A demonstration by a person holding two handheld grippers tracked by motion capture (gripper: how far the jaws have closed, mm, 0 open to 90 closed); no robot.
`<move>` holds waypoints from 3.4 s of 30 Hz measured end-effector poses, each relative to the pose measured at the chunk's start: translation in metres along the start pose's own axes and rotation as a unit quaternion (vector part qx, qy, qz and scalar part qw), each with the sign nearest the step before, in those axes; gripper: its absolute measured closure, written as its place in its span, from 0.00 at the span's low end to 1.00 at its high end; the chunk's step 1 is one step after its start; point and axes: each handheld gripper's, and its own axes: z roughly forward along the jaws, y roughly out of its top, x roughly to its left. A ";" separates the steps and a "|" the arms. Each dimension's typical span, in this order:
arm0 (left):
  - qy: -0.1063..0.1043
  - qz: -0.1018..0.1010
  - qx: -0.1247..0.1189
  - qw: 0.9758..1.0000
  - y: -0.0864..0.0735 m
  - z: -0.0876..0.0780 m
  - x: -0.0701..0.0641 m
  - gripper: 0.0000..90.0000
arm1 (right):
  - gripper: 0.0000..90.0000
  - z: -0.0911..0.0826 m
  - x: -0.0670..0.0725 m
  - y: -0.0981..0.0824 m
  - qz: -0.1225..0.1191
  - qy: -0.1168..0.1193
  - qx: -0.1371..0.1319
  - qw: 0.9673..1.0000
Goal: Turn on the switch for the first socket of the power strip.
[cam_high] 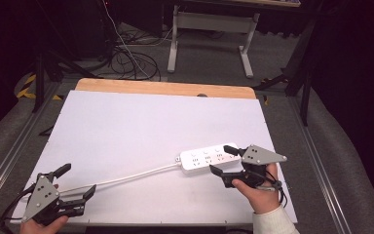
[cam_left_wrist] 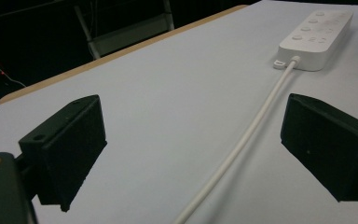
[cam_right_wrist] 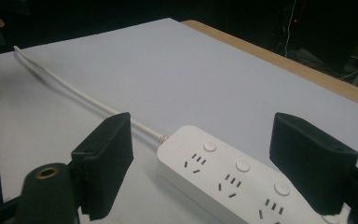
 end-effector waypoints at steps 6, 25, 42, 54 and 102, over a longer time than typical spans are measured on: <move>0.000 0.000 0.000 1.000 0.000 0.000 0.000 0.08 | 0.24 0.008 -0.003 0.003 0.001 0.003 0.006 1.000; -0.002 -0.003 0.001 1.000 0.000 0.001 -0.001 0.08 | 0.24 0.038 -0.008 0.016 -0.005 0.010 0.018 1.000; -0.003 0.000 0.001 1.000 0.000 0.000 0.000 0.08 | 0.24 0.071 -0.007 0.029 -0.010 0.021 0.032 0.999; -0.002 -0.003 0.000 1.000 0.000 0.001 -0.001 0.08 | 0.43 0.078 -0.016 0.025 0.011 0.012 0.061 0.998; -0.003 -0.002 0.003 1.000 -0.001 0.001 -0.001 0.08 | 1.00 0.122 -0.023 -0.001 -0.025 0.014 0.193 0.981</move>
